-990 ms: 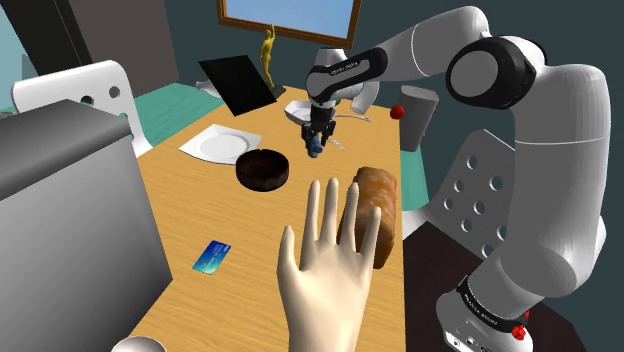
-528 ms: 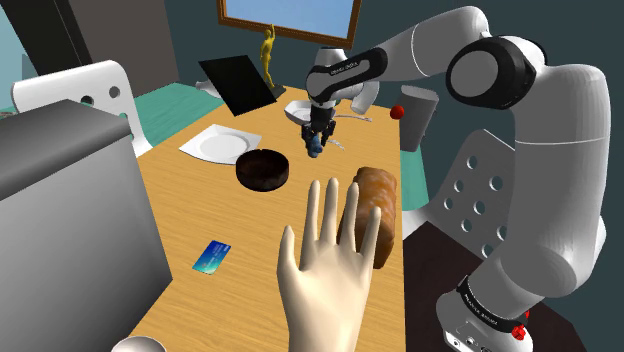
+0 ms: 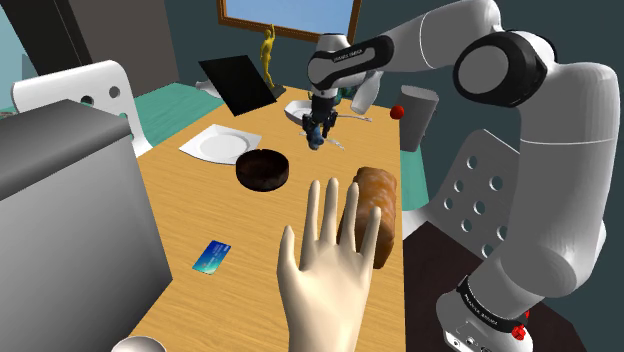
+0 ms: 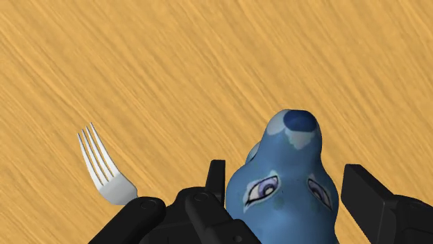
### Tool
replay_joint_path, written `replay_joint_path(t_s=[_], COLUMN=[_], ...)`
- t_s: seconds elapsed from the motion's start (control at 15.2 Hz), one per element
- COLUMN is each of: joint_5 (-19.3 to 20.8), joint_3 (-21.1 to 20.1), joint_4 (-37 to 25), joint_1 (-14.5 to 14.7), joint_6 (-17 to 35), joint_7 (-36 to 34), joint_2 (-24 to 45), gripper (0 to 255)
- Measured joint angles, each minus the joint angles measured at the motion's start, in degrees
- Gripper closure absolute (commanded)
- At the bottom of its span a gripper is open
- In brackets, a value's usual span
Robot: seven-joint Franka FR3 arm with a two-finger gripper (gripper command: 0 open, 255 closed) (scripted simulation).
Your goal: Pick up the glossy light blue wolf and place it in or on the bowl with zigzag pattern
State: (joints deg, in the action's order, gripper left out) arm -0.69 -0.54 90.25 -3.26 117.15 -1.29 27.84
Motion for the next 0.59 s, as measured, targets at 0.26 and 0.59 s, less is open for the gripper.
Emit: replay_joint_path(t_s=[0.26,0.59], joint_5=[0.0,0.0], joint_3=[0.0,0.0], joint_4=[-1.3,-3.9], joint_1=[0.0,-0.1], joint_6=[-2.5,-5.9], joint_7=[0.0,0.0], joint_2=[-1.2,-2.1], gripper=[255,255])
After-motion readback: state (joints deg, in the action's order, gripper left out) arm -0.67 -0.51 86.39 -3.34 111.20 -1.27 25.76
